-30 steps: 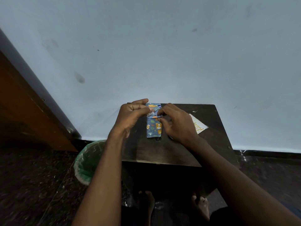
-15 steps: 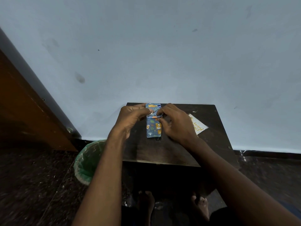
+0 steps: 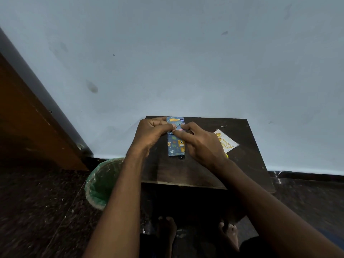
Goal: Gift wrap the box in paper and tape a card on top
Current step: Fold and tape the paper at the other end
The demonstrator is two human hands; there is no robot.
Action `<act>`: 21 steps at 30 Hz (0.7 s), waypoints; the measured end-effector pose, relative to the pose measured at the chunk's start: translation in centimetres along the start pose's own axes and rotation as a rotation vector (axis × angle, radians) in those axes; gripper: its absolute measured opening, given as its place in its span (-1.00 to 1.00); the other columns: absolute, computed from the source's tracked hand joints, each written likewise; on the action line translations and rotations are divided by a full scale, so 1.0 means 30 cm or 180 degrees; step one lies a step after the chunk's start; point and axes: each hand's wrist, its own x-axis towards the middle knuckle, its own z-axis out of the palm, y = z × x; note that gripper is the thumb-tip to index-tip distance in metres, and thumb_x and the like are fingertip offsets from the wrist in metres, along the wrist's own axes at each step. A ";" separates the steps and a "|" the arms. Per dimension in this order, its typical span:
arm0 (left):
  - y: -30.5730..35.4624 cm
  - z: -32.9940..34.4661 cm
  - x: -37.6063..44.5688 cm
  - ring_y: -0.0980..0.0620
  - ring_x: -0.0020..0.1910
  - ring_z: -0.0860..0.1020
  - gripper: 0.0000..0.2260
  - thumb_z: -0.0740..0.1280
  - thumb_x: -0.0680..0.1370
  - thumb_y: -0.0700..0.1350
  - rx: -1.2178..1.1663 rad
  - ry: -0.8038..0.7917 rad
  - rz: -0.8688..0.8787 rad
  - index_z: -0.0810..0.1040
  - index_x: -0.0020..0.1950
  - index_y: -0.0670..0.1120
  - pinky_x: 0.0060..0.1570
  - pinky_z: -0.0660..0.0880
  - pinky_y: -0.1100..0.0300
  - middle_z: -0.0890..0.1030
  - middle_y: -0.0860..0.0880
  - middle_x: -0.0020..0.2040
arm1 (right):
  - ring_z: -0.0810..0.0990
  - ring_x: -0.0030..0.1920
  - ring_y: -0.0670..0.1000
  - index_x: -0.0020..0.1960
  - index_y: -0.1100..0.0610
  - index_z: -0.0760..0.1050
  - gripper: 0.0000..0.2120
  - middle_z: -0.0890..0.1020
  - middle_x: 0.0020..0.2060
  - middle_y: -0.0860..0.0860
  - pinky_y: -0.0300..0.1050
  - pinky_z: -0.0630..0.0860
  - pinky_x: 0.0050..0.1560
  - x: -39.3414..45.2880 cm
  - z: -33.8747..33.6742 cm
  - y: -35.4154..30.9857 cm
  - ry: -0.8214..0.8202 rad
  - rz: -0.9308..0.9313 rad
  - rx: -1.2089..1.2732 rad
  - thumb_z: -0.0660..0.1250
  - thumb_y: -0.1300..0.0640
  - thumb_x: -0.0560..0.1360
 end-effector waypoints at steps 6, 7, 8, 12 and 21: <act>-0.033 -0.010 0.023 0.16 0.25 0.66 -0.97 0.63 0.45 -0.10 0.0557 0.0196 0.0407 0.83 -0.14 0.00 0.30 0.62 -0.04 0.77 0.15 0.01 | 0.69 -0.04 0.11 0.31 -0.04 0.64 -0.58 0.61 0.17 0.08 0.00 0.57 -0.39 -0.005 0.017 0.004 0.0037 0.0240 0.0252 0.40 0.28 0.51; -0.034 -0.006 0.021 0.21 0.24 0.66 -0.97 0.63 0.46 -0.12 0.0628 0.0221 0.0459 0.83 -0.13 -0.01 0.28 0.61 0.04 0.77 0.22 -0.04 | 0.69 -0.02 0.09 0.31 -0.04 0.64 -0.58 0.60 0.18 0.08 -0.01 0.58 -0.37 -0.004 0.018 0.004 0.0052 0.0265 0.0282 0.40 0.28 0.52; -0.031 -0.001 0.016 0.27 0.22 0.65 -0.97 0.62 0.47 -0.14 0.0693 0.0250 0.0505 0.83 -0.12 -0.02 0.24 0.60 0.12 0.75 0.27 -0.09 | 0.68 -0.02 0.07 0.30 -0.05 0.65 -0.60 0.60 0.17 0.07 -0.01 0.58 -0.36 -0.004 0.018 0.005 0.0078 0.0299 0.0312 0.41 0.28 0.52; -0.026 -0.005 0.009 0.16 0.04 0.74 -0.73 0.64 0.46 -0.15 0.0724 0.0374 0.0518 0.78 0.15 -0.05 0.11 0.68 0.12 0.78 0.10 0.01 | 0.68 -0.03 0.07 0.27 -0.03 0.67 -0.66 0.58 0.14 0.04 0.03 0.60 -0.32 0.000 0.023 -0.002 0.0143 0.0417 0.0525 0.40 0.26 0.56; -0.047 0.010 0.033 0.05 0.06 0.75 -0.70 0.63 0.46 -0.12 0.0231 0.0562 0.0044 0.70 0.17 -0.05 0.18 0.68 -0.12 0.78 0.01 0.04 | 0.63 0.04 0.01 0.41 -0.05 0.56 -0.58 0.53 0.14 -0.05 0.06 0.60 -0.26 0.006 0.014 -0.007 -0.0036 0.0585 0.0674 0.39 0.15 0.56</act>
